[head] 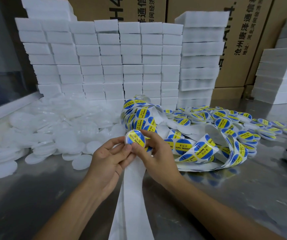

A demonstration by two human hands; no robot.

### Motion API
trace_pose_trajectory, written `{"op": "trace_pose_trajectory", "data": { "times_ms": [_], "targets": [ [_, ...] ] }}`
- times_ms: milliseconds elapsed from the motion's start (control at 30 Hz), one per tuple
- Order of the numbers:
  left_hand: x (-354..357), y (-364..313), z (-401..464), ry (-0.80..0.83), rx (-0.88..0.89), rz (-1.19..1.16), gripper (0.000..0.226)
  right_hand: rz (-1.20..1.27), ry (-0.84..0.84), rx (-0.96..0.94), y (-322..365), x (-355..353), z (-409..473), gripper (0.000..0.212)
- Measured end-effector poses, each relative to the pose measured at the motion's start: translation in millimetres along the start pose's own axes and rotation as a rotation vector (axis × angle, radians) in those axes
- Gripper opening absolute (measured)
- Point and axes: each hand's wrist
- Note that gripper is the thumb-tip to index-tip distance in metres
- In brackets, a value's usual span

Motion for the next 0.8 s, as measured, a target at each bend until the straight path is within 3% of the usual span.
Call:
{"op": "trace_pose_trajectory", "data": {
  "times_ms": [133, 233, 333, 433, 533, 667, 800],
  "targets": [
    [3.3, 2.6, -1.8, 0.022, -0.026, 0.018, 0.023, 0.069, -0.070, 0.043, 2.4, -3.0, 4.7, 0.008],
    [6.0, 2.4, -3.1, 0.037, -0.032, 0.035, 0.022, 0.038, -0.111, 0.031, 1.7, -5.5, 6.8, 0.013],
    [3.9, 2.2, -2.6, 0.026, -0.021, 0.044, 0.013, 0.082, -0.019, 0.091, 4.4, -3.1, 4.2, 0.007],
    [1.4, 2.8, -2.3, 0.068, -0.009, 0.101, 0.015, 0.146, 0.049, 0.147, 7.0, 0.4, -0.6, 0.031],
    [1.2, 3.6, -3.0, 0.144, 0.019, 0.205, 0.010, 0.144, -0.023, 0.173, 9.3, -3.4, 0.5, 0.038],
    [1.1, 4.5, -3.4, 0.192, 0.022, 0.262, 0.014, 0.056, -0.110, 0.128, 7.6, -7.5, 4.8, 0.034],
    [-0.4, 2.5, -1.7, 0.112, 0.021, 0.209, 0.013, 0.035, -0.045, 0.077, 7.6, -6.0, 3.7, 0.018]
  ]
}}
Point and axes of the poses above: each hand's wrist, its own z-axis towards the middle knuckle, its own x-axis out of the palm, y = z × x, and after that the axes turned 8 degrees about x, right-handed
